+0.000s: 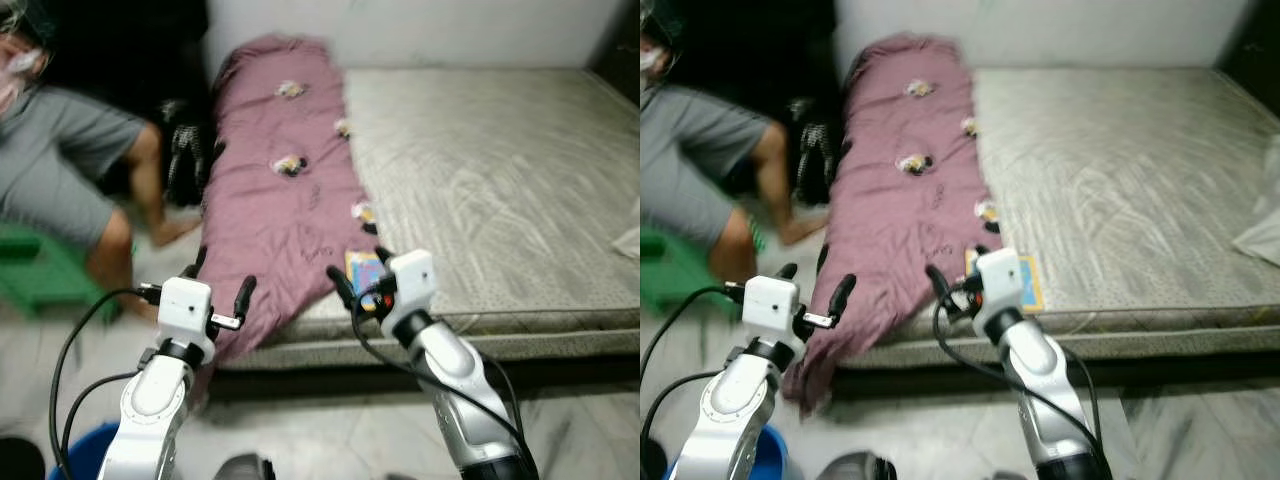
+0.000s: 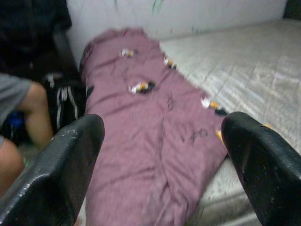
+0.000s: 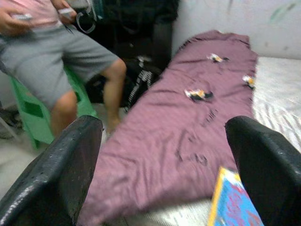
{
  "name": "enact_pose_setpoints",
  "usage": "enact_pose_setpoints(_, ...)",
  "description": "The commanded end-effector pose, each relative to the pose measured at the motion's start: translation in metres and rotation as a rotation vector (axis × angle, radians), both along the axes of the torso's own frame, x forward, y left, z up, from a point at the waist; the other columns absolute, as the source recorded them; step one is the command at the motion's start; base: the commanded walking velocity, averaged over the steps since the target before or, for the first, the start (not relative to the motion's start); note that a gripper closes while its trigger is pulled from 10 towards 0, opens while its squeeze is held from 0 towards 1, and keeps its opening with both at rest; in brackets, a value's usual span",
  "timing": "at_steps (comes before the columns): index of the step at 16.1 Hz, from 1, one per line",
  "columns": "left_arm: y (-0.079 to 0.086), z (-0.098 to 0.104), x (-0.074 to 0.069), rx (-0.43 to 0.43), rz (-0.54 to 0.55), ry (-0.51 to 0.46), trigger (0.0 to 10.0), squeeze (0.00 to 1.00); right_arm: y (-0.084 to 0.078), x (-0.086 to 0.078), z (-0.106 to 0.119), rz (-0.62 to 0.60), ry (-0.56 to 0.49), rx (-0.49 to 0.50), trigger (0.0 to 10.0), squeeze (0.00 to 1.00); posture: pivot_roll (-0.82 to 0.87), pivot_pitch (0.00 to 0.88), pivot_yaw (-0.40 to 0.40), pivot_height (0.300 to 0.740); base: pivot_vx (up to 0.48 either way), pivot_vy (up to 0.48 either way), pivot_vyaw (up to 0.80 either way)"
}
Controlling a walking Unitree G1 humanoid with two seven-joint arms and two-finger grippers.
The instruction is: Clean up the room
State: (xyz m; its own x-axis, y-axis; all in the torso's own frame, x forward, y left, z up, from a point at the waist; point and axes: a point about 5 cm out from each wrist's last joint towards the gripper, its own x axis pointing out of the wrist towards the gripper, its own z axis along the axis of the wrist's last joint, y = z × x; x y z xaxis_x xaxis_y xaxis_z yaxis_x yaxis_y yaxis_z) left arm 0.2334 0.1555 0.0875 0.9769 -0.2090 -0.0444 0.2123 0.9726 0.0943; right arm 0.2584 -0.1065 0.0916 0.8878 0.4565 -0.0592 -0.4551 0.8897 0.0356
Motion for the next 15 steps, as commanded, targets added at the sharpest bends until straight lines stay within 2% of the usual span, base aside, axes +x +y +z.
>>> enact_pose_setpoints(1,-0.0047,-0.0022,-0.0017,-0.011,-0.017,0.016,10.0,0.0,-0.0075,-0.0003,-0.0049,-0.019,0.019,-0.019,10.0,0.0,-0.04,0.011,-0.011,0.74,0.0,0.48,0.0)
enact_pose_setpoints(4,-0.0051,-0.0021,-0.001,-0.012,-0.018,0.015,10.0,0.0,-0.0081,0.0006,-0.0047,-0.022,0.018,-0.022,10.0,0.0,-0.04,0.009,-0.011,0.74,0.0,0.45,0.0)
enact_pose_setpoints(12,-0.0084,0.003,-0.0007,-0.02,-0.047,-0.026,10.0,0.0,-0.0068,0.0005,-0.0045,-0.005,0.002,-0.028,10.0,0.0,-0.04,0.006,-0.009,0.74,0.0,0.0,0.0)
enact_pose_setpoints(15,-0.0084,0.0028,-0.0009,-0.017,-0.049,-0.026,10.0,0.0,-0.0067,0.0002,-0.0045,-0.003,0.001,-0.028,10.0,0.0,-0.04,0.01,-0.007,0.74,0.0,0.0,0.71)
